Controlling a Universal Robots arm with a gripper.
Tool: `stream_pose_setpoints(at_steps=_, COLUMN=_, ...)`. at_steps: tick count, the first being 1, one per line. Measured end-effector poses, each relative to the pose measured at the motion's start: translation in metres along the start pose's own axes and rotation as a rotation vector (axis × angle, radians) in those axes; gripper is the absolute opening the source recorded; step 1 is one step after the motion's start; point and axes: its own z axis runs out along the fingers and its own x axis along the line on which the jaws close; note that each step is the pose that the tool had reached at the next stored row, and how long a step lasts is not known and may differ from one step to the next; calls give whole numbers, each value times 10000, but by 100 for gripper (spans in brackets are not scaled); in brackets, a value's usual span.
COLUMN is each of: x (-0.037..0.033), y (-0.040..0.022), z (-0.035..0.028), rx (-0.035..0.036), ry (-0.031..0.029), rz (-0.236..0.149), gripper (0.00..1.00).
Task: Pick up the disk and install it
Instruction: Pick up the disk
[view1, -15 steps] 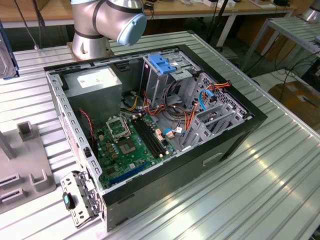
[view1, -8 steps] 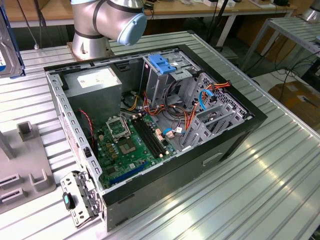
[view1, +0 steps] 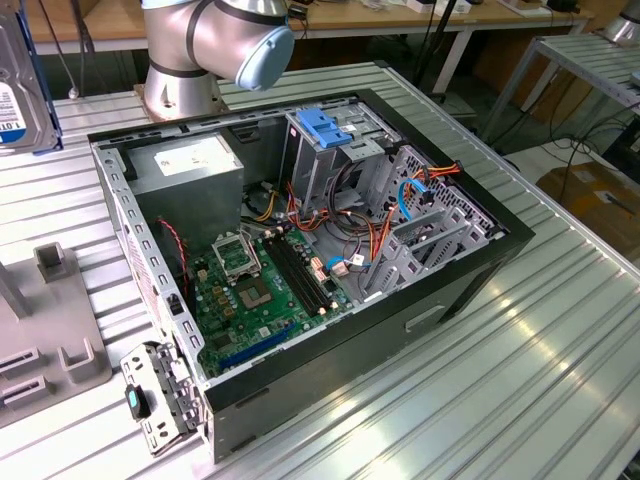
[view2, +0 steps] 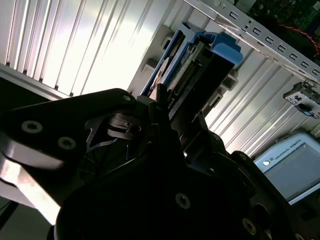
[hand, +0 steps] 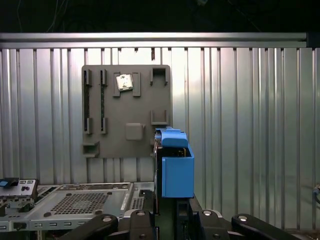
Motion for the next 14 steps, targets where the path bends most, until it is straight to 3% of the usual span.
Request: stream_pose_setpoints(at_steps=14, x=-3, y=-146, z=1, rx=1, ry=0, rz=0, gripper=35)
